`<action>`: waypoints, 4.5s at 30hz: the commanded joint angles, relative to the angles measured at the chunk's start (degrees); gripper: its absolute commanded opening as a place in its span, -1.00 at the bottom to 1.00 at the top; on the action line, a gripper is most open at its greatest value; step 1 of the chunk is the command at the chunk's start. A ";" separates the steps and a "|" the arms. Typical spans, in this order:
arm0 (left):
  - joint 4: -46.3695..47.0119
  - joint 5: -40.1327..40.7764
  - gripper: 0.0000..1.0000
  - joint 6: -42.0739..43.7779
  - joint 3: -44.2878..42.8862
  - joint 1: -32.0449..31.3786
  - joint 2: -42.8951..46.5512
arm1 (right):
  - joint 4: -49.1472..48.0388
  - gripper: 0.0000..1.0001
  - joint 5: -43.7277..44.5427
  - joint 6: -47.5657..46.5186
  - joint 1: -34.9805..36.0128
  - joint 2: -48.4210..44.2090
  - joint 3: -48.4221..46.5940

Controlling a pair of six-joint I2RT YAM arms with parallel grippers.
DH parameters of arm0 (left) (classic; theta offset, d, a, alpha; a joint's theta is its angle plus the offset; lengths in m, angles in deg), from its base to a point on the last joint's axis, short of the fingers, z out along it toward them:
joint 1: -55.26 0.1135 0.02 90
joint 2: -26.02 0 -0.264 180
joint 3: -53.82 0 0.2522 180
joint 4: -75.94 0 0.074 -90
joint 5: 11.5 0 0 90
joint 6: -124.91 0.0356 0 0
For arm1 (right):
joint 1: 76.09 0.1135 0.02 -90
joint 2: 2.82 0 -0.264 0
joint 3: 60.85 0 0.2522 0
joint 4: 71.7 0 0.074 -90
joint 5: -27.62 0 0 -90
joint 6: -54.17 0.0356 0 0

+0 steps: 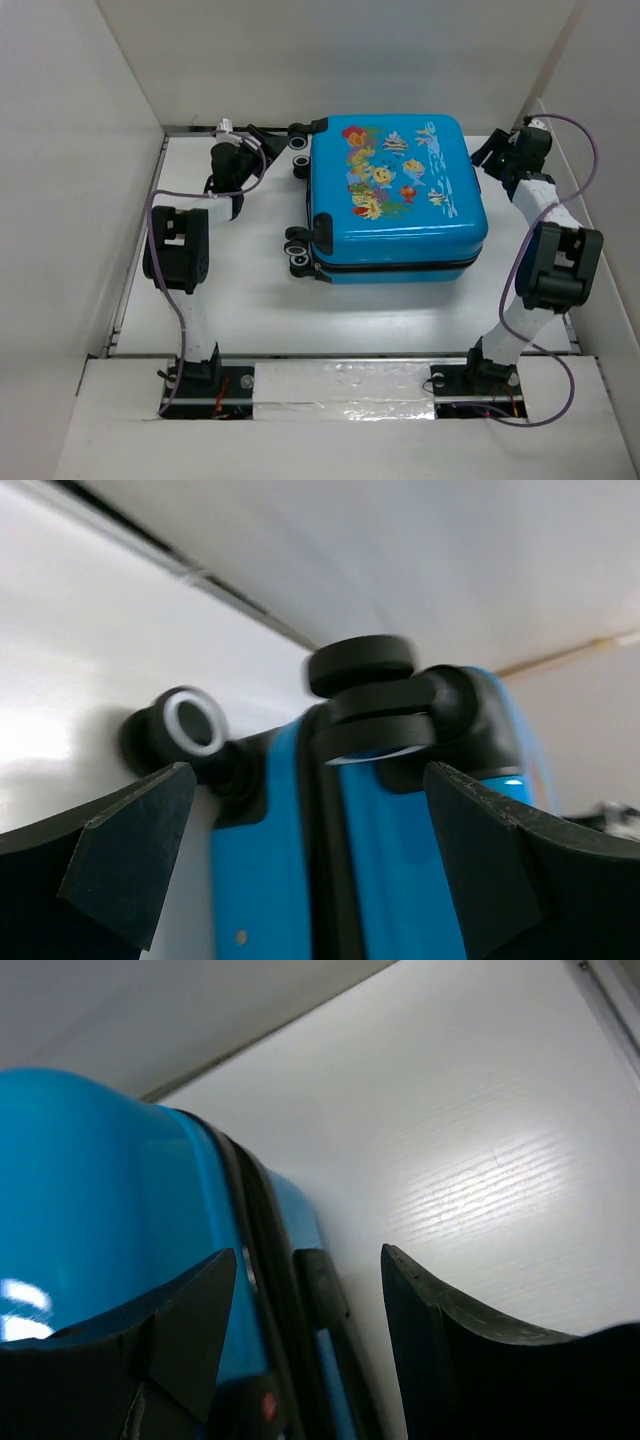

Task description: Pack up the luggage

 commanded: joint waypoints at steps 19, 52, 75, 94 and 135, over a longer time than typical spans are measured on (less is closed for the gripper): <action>28.68 4.34 0.98 -10.29 28.91 4.68 15.40 | 21.83 0.45 -18.77 -12.82 16.40 27.76 -39.76; 5.56 -0.55 0.98 -6.86 10.94 12.59 10.70 | -18.44 0.45 -11.92 0.48 18.48 -33.14 35.37; 23.49 -3.37 0.59 -19.51 5.84 10.39 -1.61 | 10.48 0.09 2.50 3.36 26.22 -70.23 53.48; 30.51 0.84 -1.00 -17.85 10.66 9.25 4.34 | 21.48 -0.81 17.96 13.30 43.00 -70.86 50.58; 11.47 21.51 -1.00 -5.73 58.58 0.19 64.90 | -22.55 -0.42 -6.75 1.78 28.32 -35.82 42.90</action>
